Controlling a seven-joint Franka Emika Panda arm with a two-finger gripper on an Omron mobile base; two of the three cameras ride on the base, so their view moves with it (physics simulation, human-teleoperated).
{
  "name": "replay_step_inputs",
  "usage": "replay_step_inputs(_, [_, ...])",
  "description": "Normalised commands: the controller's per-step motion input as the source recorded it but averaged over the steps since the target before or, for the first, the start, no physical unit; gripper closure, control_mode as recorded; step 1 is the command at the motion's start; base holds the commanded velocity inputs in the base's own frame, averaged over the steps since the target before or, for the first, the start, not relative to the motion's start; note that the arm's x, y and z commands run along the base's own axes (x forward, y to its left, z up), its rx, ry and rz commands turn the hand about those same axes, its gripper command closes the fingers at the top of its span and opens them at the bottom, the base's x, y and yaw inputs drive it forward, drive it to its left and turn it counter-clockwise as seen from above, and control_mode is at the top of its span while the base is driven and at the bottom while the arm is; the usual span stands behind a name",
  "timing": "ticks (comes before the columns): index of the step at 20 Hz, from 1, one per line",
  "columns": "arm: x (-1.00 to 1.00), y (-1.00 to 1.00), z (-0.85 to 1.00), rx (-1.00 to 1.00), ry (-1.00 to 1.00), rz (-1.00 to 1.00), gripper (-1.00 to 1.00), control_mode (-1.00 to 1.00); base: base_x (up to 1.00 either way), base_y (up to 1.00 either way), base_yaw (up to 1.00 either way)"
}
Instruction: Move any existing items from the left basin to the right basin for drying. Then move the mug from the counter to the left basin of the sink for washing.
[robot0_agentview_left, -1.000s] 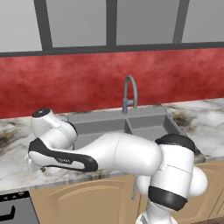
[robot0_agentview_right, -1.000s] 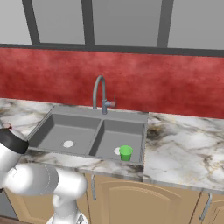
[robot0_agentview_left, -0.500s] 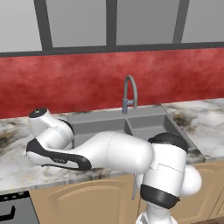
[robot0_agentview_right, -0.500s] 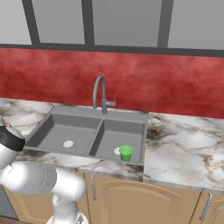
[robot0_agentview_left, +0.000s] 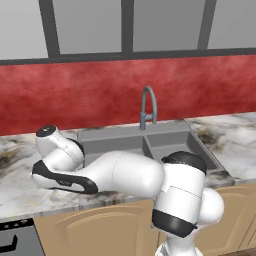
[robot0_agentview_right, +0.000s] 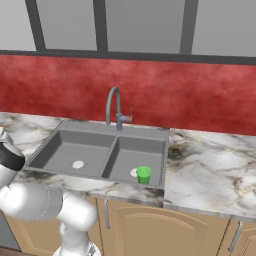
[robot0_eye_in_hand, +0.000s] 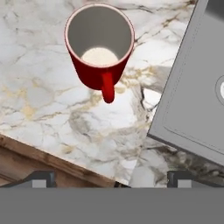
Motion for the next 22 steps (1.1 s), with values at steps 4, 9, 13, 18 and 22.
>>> replay_step_inputs(4, [0.29, 0.00, -0.24, 0.00, -0.01, 0.00, -1.00, -1.00, 0.00, 0.00, 0.00])
replay_step_inputs(9, [0.21, 0.12, -0.18, 0.00, -0.01, 0.02, -1.00, -1.00, 0.00, 0.00, 0.00])
replay_step_inputs(13, [0.13, 0.14, -0.14, 0.00, 0.00, 0.05, -1.00, -1.00, 0.00, 0.00, 0.00])
replay_step_inputs(18, [0.11, 0.05, -0.13, 0.00, 0.00, 0.06, -1.00, -1.00, 0.00, 0.00, 0.00])
replay_step_inputs(22, [0.19, 0.04, -0.14, 0.00, 0.00, 0.06, -1.00, -1.00, 0.00, 0.00, 0.00])
